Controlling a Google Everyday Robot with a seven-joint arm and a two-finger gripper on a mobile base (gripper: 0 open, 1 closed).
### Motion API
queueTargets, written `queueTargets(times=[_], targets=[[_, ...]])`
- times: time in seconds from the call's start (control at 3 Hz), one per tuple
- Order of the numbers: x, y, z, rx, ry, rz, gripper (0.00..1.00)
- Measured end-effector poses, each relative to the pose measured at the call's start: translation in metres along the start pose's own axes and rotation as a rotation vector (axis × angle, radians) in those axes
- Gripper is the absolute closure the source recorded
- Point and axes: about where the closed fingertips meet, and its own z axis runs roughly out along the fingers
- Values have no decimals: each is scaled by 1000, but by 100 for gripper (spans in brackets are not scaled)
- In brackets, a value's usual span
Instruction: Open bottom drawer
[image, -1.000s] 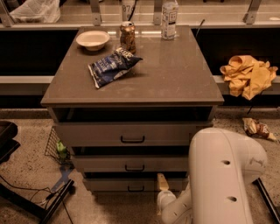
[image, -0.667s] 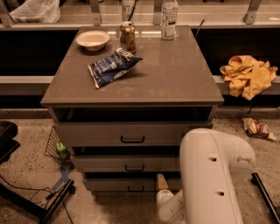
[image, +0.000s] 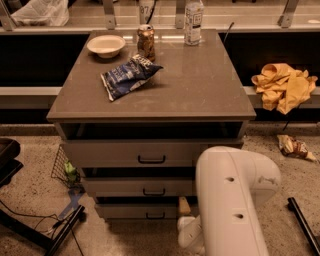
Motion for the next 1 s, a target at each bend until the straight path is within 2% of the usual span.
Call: queueTargets(times=[0.33,0.67,1.0], targets=[[18,-8,45,-10,69,-5,0],[17,-8,47,-14,67,-7,0],[12,-6,58,-41,53,-19,0]])
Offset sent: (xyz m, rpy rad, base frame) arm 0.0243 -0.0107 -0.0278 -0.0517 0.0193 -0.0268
